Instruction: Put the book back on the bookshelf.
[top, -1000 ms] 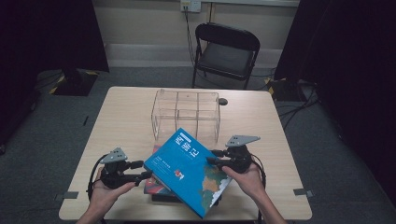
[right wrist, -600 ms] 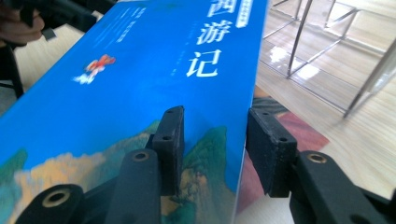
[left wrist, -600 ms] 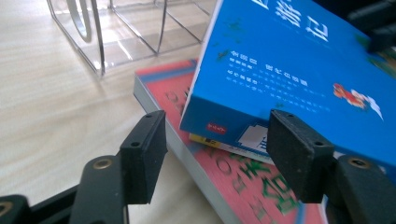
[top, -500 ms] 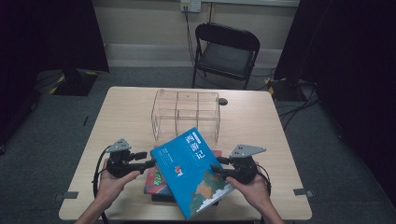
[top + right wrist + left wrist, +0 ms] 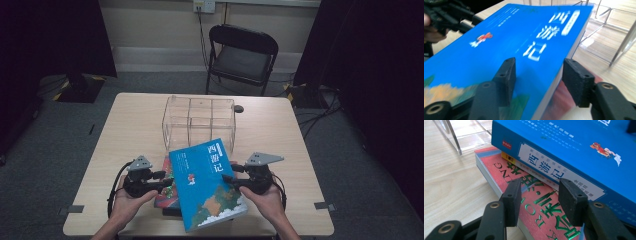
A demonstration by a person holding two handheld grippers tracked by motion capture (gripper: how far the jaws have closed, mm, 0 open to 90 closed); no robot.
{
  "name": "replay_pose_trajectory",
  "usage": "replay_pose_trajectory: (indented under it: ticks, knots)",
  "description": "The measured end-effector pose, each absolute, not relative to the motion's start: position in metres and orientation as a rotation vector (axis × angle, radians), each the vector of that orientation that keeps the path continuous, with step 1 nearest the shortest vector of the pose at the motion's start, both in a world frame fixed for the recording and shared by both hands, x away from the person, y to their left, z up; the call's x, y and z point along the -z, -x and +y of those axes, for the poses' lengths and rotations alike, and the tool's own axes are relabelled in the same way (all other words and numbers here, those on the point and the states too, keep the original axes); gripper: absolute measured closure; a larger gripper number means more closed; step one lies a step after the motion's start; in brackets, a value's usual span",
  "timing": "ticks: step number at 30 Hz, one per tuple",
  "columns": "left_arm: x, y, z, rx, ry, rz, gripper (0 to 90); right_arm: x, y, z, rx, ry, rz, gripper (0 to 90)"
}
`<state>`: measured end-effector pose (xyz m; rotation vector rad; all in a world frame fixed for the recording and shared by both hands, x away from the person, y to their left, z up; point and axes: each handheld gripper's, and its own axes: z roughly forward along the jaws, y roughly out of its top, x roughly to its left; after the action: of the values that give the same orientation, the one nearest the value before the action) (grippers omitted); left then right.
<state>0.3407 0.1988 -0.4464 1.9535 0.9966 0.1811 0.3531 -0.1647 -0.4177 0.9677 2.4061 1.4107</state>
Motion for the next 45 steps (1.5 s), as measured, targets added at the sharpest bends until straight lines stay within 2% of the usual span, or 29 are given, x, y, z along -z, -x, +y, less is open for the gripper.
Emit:
replay_pose_trajectory:
  ticks: [11,12,13,15,24,28,30,31,33,40,45]
  knots:
    - [0.448,-0.362,0.191,-0.222,-1.951,1.038,62.5,0.420,-0.349,-0.165,-1.408,-1.035,2.382,42.2]
    - [0.448,-0.364,0.190,-0.229,-1.950,1.042,64.6,0.419,-0.347,-0.165,-1.403,-1.032,2.379,41.6]
    - [0.448,-0.366,0.188,-0.242,-1.960,1.041,72.9,0.419,-0.347,-0.164,-1.395,-1.027,2.386,41.4]
    - [0.447,-0.376,0.186,-0.239,-1.976,1.044,75.3,0.420,-0.348,-0.164,-1.408,-1.040,2.374,41.2]
    - [0.449,-0.386,0.181,-0.247,-1.958,1.040,75.1,0.419,-0.338,-0.159,-1.359,-1.053,2.341,36.0]
    - [0.450,-0.387,0.180,-0.268,-1.948,1.042,71.3,0.418,-0.335,-0.160,-1.350,-1.047,2.343,35.9]
    - [0.448,-0.386,0.186,-0.288,-1.925,1.052,53.8,0.417,-0.334,-0.159,-1.346,-1.034,2.335,35.9]
    - [0.447,-0.386,0.188,-0.257,-1.913,1.050,50.7,0.417,-0.334,-0.160,-1.347,-1.030,2.339,36.1]
    - [0.444,-0.381,0.192,-0.257,-1.893,1.066,49.3,0.416,-0.337,-0.162,-1.359,-1.022,2.337,40.3]
    - [0.422,-0.361,0.197,-0.224,-1.814,0.989,46.2,0.409,-0.350,-0.166,-1.416,-1.043,2.281,41.9]
    - [0.425,-0.361,0.185,-0.154,-1.836,0.963,45.4,0.409,-0.359,-0.160,-1.410,-1.063,2.259,40.4]
